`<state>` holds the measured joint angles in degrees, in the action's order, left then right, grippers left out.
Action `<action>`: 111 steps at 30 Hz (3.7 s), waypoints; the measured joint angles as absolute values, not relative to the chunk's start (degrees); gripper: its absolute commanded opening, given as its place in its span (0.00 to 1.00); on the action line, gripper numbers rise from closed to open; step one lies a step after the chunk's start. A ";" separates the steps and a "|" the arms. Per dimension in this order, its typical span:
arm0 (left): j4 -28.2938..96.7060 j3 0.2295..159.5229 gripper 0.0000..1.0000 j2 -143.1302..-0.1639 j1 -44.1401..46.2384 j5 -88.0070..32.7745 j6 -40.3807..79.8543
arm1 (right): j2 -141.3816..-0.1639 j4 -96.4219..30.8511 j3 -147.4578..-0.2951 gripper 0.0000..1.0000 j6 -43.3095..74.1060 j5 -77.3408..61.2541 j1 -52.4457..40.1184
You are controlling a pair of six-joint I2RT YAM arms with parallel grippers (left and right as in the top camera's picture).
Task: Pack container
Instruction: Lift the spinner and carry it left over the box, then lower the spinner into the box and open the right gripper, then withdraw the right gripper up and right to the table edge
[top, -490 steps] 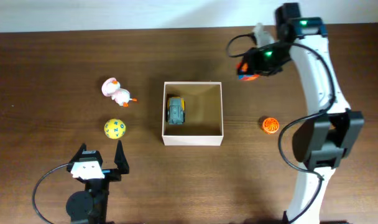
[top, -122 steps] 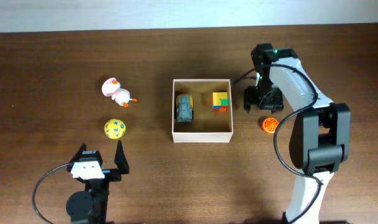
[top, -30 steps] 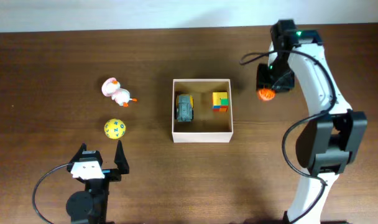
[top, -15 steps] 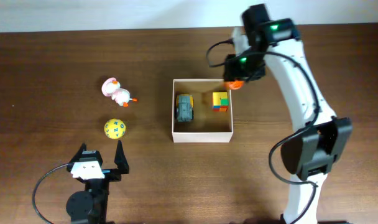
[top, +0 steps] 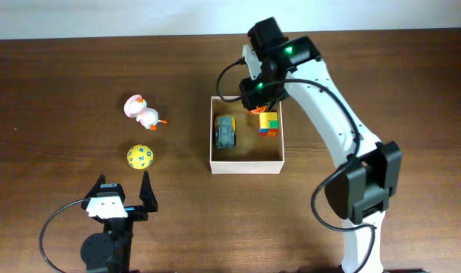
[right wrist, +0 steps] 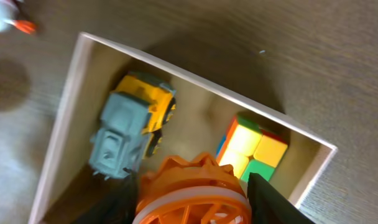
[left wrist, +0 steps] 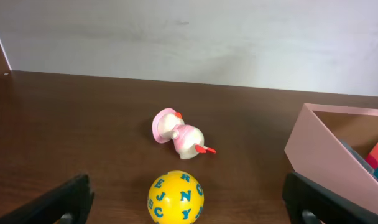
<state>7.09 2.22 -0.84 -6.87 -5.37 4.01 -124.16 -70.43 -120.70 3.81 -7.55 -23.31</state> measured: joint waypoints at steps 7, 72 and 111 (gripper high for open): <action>7.09 2.22 0.99 -0.84 -6.87 -5.37 4.01 | -128.40 -68.10 -119.00 0.50 2.24 -6.20 -23.35; 7.09 2.22 0.99 -0.84 -6.87 -5.37 4.01 | -133.45 -89.91 -141.75 0.66 13.47 11.90 -19.05; 7.09 2.22 0.99 -0.84 -6.87 -5.37 4.01 | -133.45 -89.82 -141.75 0.99 17.82 5.02 9.50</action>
<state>7.09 2.22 -0.84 -6.87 -5.37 4.01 -133.45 -89.82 -141.75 17.82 5.02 9.50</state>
